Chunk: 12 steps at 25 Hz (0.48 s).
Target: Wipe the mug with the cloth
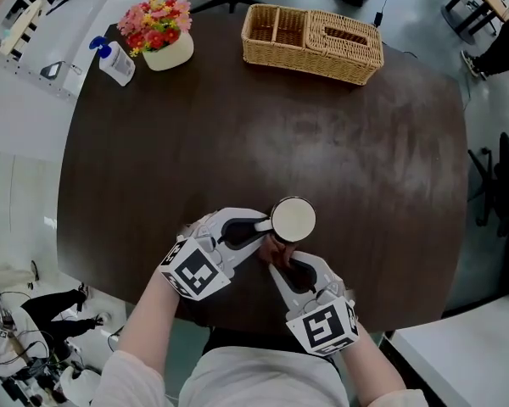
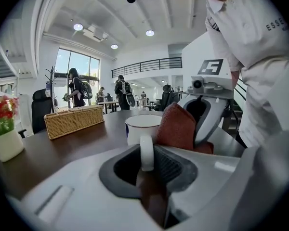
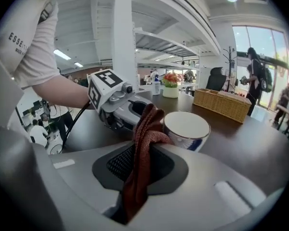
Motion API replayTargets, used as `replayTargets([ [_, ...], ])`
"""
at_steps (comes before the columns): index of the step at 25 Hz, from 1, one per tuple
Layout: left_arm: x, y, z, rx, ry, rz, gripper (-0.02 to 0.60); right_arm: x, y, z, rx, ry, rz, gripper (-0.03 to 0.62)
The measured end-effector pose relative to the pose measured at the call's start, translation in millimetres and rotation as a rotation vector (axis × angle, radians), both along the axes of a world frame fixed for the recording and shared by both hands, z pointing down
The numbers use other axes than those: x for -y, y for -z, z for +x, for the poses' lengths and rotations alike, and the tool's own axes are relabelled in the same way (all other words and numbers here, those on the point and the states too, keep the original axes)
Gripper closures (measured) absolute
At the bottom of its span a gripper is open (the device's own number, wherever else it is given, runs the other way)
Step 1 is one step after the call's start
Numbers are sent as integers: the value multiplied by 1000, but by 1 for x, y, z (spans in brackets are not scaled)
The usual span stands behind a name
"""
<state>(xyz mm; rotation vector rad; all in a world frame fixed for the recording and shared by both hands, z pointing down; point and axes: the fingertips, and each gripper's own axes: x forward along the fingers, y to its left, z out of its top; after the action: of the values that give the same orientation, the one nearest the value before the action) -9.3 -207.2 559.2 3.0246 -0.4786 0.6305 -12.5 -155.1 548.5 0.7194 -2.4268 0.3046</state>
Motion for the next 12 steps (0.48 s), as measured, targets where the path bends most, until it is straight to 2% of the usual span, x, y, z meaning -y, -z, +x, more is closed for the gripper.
replayTargets([
  [7, 0, 0, -1, -1, -19, -1, 508, 15, -19, 31, 90, -157, -134, 510],
  [12, 0, -1, -2, 0, -36, 0, 508, 20, -32, 53, 54, -235, -174, 510],
])
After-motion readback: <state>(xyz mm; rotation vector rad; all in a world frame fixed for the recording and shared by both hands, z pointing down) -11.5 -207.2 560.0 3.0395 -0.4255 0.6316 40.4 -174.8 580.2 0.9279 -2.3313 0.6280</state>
